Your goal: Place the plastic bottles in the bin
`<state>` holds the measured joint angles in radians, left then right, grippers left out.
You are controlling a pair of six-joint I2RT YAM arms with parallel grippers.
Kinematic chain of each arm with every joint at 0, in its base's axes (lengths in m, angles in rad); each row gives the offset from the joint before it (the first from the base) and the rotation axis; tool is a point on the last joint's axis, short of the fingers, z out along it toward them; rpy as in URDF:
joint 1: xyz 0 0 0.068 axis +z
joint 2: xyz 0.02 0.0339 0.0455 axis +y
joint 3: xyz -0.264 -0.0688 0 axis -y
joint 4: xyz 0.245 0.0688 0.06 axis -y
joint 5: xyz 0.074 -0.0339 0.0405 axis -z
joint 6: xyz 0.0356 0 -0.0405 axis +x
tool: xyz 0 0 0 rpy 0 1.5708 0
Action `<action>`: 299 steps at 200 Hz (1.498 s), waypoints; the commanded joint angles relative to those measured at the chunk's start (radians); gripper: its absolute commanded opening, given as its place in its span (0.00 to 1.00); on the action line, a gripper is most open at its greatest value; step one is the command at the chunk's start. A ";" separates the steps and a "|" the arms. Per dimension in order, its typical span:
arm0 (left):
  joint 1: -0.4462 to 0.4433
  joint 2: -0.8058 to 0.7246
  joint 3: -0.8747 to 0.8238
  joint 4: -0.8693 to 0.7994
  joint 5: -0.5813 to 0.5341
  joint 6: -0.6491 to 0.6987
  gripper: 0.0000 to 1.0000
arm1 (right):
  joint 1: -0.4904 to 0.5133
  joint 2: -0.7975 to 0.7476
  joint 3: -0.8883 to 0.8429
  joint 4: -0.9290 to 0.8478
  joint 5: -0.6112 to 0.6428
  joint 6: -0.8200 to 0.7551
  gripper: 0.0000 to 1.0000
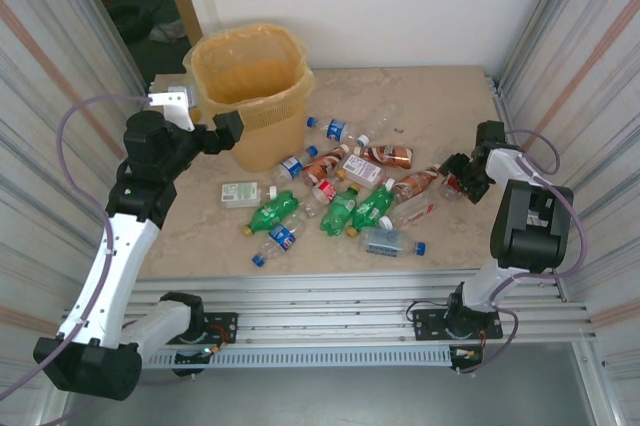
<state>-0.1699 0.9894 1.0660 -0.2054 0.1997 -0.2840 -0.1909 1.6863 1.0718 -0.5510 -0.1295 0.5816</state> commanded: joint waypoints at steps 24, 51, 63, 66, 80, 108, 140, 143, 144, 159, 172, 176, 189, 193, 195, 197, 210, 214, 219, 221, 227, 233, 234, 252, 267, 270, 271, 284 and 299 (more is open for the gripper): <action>0.003 -0.050 -0.029 -0.002 -0.024 -0.030 0.99 | -0.015 0.050 0.008 0.019 -0.018 -0.019 0.76; 0.003 -0.068 -0.042 -0.009 -0.032 -0.034 0.99 | -0.021 0.078 0.009 0.031 -0.031 -0.021 0.73; 0.003 -0.074 -0.045 -0.014 -0.039 -0.034 0.99 | -0.022 0.088 0.009 0.034 -0.036 -0.021 0.72; 0.004 -0.074 -0.046 -0.015 -0.040 -0.035 0.99 | -0.022 0.090 0.009 0.034 -0.036 -0.021 0.71; 0.004 -0.077 -0.050 -0.017 -0.044 -0.035 0.99 | -0.022 0.096 0.007 0.039 -0.040 -0.020 0.68; 0.003 -0.079 -0.058 -0.017 -0.052 -0.044 0.99 | -0.023 0.092 -0.001 0.047 -0.039 -0.017 0.63; 0.004 -0.078 -0.060 -0.020 -0.057 -0.045 0.99 | -0.022 0.068 -0.008 0.042 -0.034 -0.018 0.57; 0.005 -0.077 -0.060 -0.020 -0.058 -0.046 0.99 | -0.022 0.064 -0.008 0.040 -0.031 -0.018 0.56; 0.005 -0.077 -0.060 -0.020 -0.057 -0.046 0.99 | -0.022 0.063 -0.008 0.039 -0.031 -0.019 0.56; 0.004 -0.076 -0.060 -0.020 -0.059 -0.047 0.99 | -0.022 0.039 -0.009 0.030 -0.024 -0.019 0.56; 0.004 -0.076 -0.062 -0.019 -0.059 -0.049 0.99 | -0.022 0.009 -0.012 0.020 -0.015 -0.019 0.55; 0.004 -0.076 -0.062 -0.017 -0.059 -0.050 0.99 | -0.022 -0.001 -0.013 0.017 -0.013 -0.021 0.55; 0.004 -0.074 -0.062 -0.015 -0.058 -0.053 0.99 | -0.022 -0.036 -0.015 0.008 -0.008 -0.023 0.55; 0.004 -0.075 -0.062 -0.015 -0.057 -0.055 0.99 | -0.021 -0.047 -0.017 0.004 -0.008 -0.023 0.55; 0.003 -0.074 -0.062 -0.014 -0.057 -0.056 0.99 | -0.021 -0.054 -0.018 0.004 -0.006 -0.024 0.55; 0.004 -0.074 -0.063 -0.014 -0.056 -0.056 0.99 | -0.021 -0.060 -0.017 0.003 -0.006 -0.024 0.55; 0.004 -0.073 -0.063 -0.014 -0.054 -0.061 0.99 | -0.019 -0.097 -0.019 -0.008 -0.005 -0.028 0.55; 0.004 -0.071 -0.064 -0.014 -0.053 -0.062 0.99 | -0.017 -0.109 -0.018 -0.010 -0.005 -0.028 0.54; 0.005 -0.071 -0.064 -0.013 -0.053 -0.065 0.99 | -0.013 -0.126 -0.019 -0.012 -0.006 -0.032 0.54; 0.004 -0.071 -0.065 -0.013 -0.050 -0.066 0.99 | -0.012 -0.133 -0.019 -0.013 -0.006 -0.034 0.54; 0.004 -0.071 -0.064 -0.013 -0.047 -0.069 0.99 | -0.004 -0.151 -0.019 -0.017 -0.004 -0.037 0.54; 0.004 -0.071 -0.066 -0.011 -0.044 -0.072 0.99 | 0.006 -0.171 -0.018 -0.021 0.001 -0.042 0.54; 0.004 -0.071 -0.067 -0.009 -0.044 -0.073 0.99 | 0.007 -0.173 -0.019 -0.022 0.002 -0.042 0.54; 0.004 -0.069 -0.067 -0.001 -0.031 -0.082 0.99 | 0.043 -0.239 -0.012 -0.034 0.017 -0.058 0.53; 0.004 -0.064 -0.066 0.007 -0.017 -0.090 0.98 | 0.080 -0.299 -0.004 -0.033 0.019 -0.067 0.53; 0.004 -0.062 -0.066 0.008 -0.013 -0.092 0.99 | 0.088 -0.311 -0.003 -0.033 0.018 -0.070 0.53; 0.004 -0.062 -0.066 0.009 -0.012 -0.093 0.99 | 0.091 -0.316 -0.002 -0.032 0.018 -0.071 0.53; 0.004 -0.056 -0.065 0.018 0.006 -0.102 0.98 | 0.134 -0.371 0.004 -0.019 0.009 -0.086 0.53; 0.004 -0.048 -0.066 0.039 0.036 -0.118 0.99 | 0.201 -0.436 0.007 0.011 0.004 -0.110 0.53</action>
<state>-0.1699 0.9314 1.0035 -0.2173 0.1802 -0.3664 -0.0650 1.3491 1.0622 -0.5529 -0.1268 0.5323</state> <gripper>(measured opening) 0.986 0.542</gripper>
